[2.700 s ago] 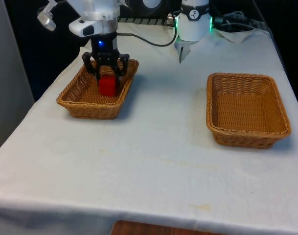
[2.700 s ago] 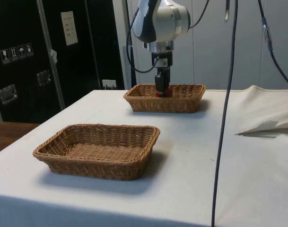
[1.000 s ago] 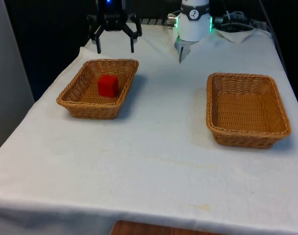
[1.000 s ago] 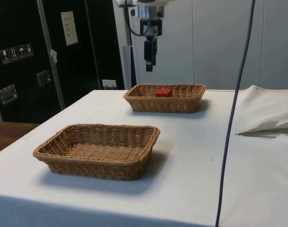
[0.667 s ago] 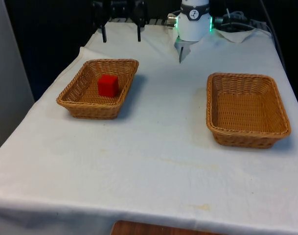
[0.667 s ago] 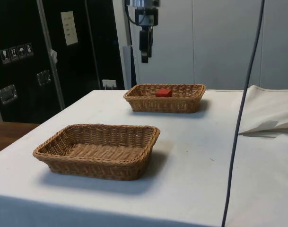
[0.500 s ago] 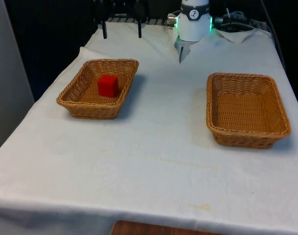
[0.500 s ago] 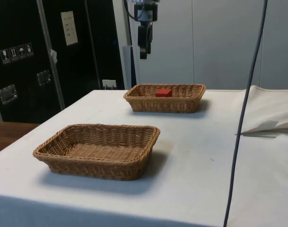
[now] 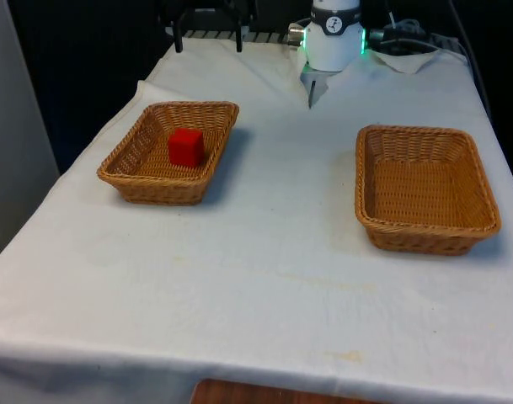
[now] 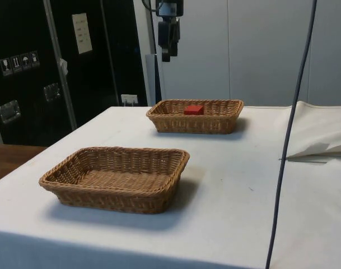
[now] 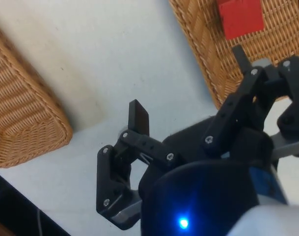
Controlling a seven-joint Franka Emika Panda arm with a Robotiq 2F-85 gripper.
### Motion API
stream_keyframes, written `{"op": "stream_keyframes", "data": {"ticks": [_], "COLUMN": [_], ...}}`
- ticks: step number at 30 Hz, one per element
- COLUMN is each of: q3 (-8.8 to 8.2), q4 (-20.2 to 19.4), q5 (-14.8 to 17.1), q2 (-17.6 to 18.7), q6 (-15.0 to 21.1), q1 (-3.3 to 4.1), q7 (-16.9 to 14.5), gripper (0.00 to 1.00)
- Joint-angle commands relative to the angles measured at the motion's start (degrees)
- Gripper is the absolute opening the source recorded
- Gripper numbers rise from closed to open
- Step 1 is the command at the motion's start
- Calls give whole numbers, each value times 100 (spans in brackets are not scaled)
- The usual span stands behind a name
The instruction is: Pick up the red cube and place it into the right basket.
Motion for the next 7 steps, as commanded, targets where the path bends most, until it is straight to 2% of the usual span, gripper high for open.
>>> {"op": "stream_keyframes", "data": {"ticks": [1,6,7], "q3": [-11,23,34], "q4": [29,69,29], "q5": [-74,-52,0], "q2": [17,69,29], "q6": [-34,-29,0], "q1": [17,17,6], "q7": [120,321,252], "gripper": [100,100,100]}}
